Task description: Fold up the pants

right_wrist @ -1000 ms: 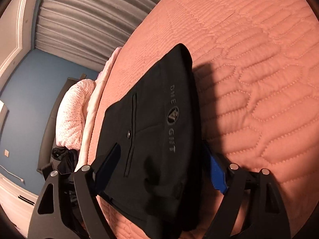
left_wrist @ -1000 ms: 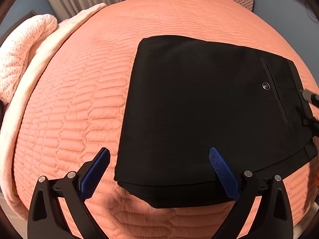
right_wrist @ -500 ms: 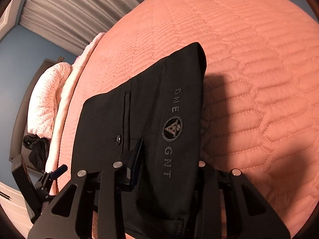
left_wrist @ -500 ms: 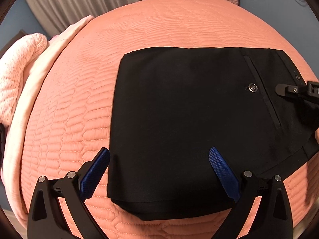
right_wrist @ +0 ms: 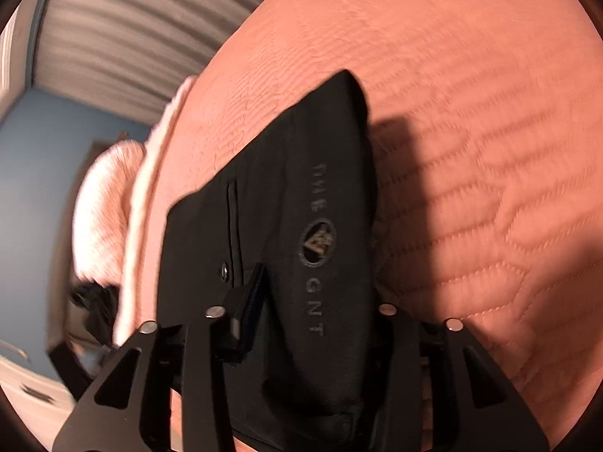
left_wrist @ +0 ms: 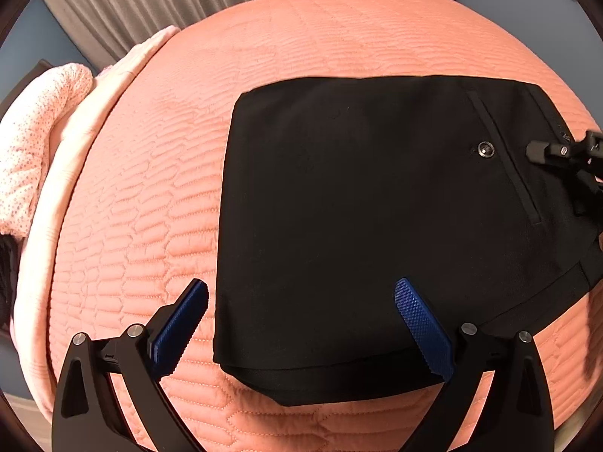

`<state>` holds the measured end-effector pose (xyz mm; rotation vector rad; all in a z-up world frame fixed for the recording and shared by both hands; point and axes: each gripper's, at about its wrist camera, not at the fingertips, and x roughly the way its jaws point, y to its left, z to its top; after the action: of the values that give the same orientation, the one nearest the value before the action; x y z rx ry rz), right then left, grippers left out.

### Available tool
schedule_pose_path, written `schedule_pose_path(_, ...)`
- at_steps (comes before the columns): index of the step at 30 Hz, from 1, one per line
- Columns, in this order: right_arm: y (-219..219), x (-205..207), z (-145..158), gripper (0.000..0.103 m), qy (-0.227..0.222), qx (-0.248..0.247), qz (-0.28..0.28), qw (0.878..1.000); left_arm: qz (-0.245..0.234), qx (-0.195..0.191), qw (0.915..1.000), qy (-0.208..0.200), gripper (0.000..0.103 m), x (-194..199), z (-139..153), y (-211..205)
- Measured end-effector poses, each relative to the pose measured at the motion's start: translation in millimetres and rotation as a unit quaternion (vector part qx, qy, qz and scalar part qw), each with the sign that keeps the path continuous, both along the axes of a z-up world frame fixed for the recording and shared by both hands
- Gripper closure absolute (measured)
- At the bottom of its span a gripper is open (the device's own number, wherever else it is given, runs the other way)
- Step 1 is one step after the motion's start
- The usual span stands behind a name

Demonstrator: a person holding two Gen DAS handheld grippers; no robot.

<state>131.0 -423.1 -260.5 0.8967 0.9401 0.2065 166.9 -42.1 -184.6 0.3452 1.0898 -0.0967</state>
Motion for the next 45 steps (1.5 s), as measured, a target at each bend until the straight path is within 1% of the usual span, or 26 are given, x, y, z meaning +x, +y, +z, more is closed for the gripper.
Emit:
schedule_pose_path(1, 0, 0, -1, 0.06, 0.002, 0.005, -0.004, 1.0, 0.002, -0.003, 1.0, 0.0, 0.005, 0, 0, 1)
schedule_pose_path(3, 2, 2, 0, 0.06, 0.0, -0.005, 0.0, 1.0, 0.007, -0.003, 1.0, 0.001, 0.005, -1, 1, 1)
schedule_pose_path(4, 3, 2, 1, 0.064, 0.002, -0.009, 0.002, 1.0, 0.009, -0.002, 1.0, 0.001, 0.005, -1, 1, 0)
schedule_pose_path(7, -1, -1, 4, 0.073, 0.0, 0.006, 0.003, 1.0, 0.002, 0.0, 1.0, 0.0, 0.005, -2, 3, -4)
schedule_pose_path(9, -1, -2, 5, 0.076, -0.005, 0.008, 0.006, 1.0, -0.003, 0.004, 1.0, -0.006, 0.005, -3, 4, -6)
schedule_pose_path(13, 0, -5, 6, 0.078, -0.009, 0.008, 0.0, 1.0, -0.01, 0.006, 0.9999, 0.008, 0.005, 2, -4, -10)
schedule_pose_path(17, -1, -2, 4, 0.077, -0.003, 0.007, 0.006, 1.0, -0.004, -0.008, 0.9999, 0.005, 0.005, 2, 0, -4)
schedule_pose_path(19, -4, 0, 3, 0.068, 0.005, 0.005, 0.007, 1.0, -0.004, -0.001, 1.0, 0.007, 0.005, 3, -2, -1)
schedule_pose_path(21, -7, -2, 0, 0.065, 0.009, 0.024, 0.001, 1.0, 0.004, 0.002, 1.0, 0.004, 0.005, 4, -2, 5)
schedule_pose_path(23, -10, -8, -1, 0.065, 0.008, 0.033, -0.001, 0.999, 0.016, -0.006, 0.9999, 0.0, 0.005, 5, 0, 16)
schedule_pose_path(25, -10, -14, -4, 0.065, -0.001, 0.04, 0.007, 0.999, 0.027, -0.027, 0.9993, 0.006, 0.005, 8, -1, 30)
schedule_pose_path(26, -11, -16, -6, 0.065, -0.004, 0.045, 0.009, 0.999, 0.036, -0.05, 0.998, 0.013, 0.005, 11, -3, 40)
schedule_pose_path(27, -12, -17, -8, 0.065, -0.007, 0.051, 0.011, 0.999, 0.044, -0.082, 0.9953, 0.024, 0.005, 15, -6, 49)
schedule_pose_path(28, -13, -17, -9, 0.065, -0.008, 0.054, 0.011, 0.998, 0.051, -0.135, 0.9885, 0.044, 0.005, 22, -12, 62)
schedule_pose_path(29, -13, -17, -9, 0.065, -0.006, 0.056, 0.011, 0.998, 0.058, -0.17, 0.9818, 0.063, 0.005, 28, -18, 70)
schedule_pose_path(30, -13, -16, -9, 0.065, -0.005, 0.055, 0.012, 0.998, 0.066, -0.219, 0.9694, 0.089, 0.005, 35, -26, 80)
schedule_pose_path(31, -11, -15, -8, 0.065, -0.002, 0.049, 0.012, 0.999, 0.073, -0.243, 0.9625, 0.095, 0.005, 39, -30, 88)
schedule_pose_path(32, -10, -14, -7, 0.065, -0.001, 0.044, 0.013, 0.999, 0.074, -0.251, 0.9605, 0.094, 0.005, 41, -30, 90)
schedule_pose_path(34, -8, -14, -6, 0.065, -0.001, 0.036, 0.013, 0.999, 0.059, -0.249, 0.9628, 0.087, 0.005, 42, -24, 88)
schedule_pose_path(36, -7, -15, -4, 0.065, -0.001, 0.034, 0.008, 0.999, 0.045, -0.228, 0.9688, 0.088, 0.005, 41, -22, 81)
schedule_pose_path(37, -6, -16, -4, 0.065, 0.0, 0.034, 0.003, 0.999, 0.036, -0.199, 0.9757, 0.085, 0.005, 39, -22, 74)
schedule_pose_path(38, -6, -18, -4, 0.065, 0.001, 0.034, -0.003, 0.999, 0.027, -0.176, 0.9808, 0.079, 0.005, 36, -21, 67)
schedule_pose_path(40, -5, -22, -2, 0.063, 0.0, 0.027, -0.008, 1.0, 0.016, -0.15, 0.9863, 0.068, 0.005, 31, -19, 57)
schedule_pose_path(42, -2, -27, 1, 0.057, -0.001, 0.014, -0.001, 1.0, 0.01, -0.13, 0.9892, 0.066, 0.005, 27, -17, 47)
schedule_pose_path(44, 1, -33, 8, 0.056, 0.005, -0.025, 0.001, 1.0, 0.012, -0.112, 0.9915, 0.064, 0.005, 25, -14, 41)
schedule_pose_path(45, 2, -38, 16, 0.056, 0.007, -0.055, -0.008, 0.998, 0.013, -0.103, 0.9926, 0.064, 0.005, 25, -13, 39)
